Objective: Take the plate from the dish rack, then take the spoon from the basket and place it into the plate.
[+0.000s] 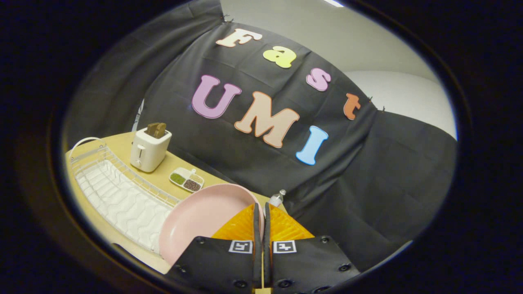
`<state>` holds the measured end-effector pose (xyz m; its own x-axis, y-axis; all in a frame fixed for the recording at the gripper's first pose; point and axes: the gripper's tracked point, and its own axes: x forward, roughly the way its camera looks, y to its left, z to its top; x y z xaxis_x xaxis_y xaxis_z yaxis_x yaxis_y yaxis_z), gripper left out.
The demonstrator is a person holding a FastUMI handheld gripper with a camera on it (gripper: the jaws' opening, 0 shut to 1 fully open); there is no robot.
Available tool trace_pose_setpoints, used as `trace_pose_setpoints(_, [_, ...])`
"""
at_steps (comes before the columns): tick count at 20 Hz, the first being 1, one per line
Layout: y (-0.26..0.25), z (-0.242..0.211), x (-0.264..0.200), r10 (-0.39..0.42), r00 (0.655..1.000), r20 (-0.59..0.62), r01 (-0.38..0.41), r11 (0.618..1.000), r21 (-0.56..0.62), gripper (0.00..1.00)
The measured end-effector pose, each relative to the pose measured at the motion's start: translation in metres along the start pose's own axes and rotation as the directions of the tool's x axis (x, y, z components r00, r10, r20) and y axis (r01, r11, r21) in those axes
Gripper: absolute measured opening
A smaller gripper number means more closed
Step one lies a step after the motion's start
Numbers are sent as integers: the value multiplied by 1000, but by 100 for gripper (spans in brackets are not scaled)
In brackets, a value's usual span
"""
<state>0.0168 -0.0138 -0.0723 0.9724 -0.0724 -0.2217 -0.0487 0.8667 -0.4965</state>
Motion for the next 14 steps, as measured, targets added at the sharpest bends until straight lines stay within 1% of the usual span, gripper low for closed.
trace_pose_setpoints(8, [-21,-56,-13,43,997,-66,-37,996,85,5])
trace_pose_setpoints(14, [-30,-103,-21,88,990,-113,-68,983,170,5])
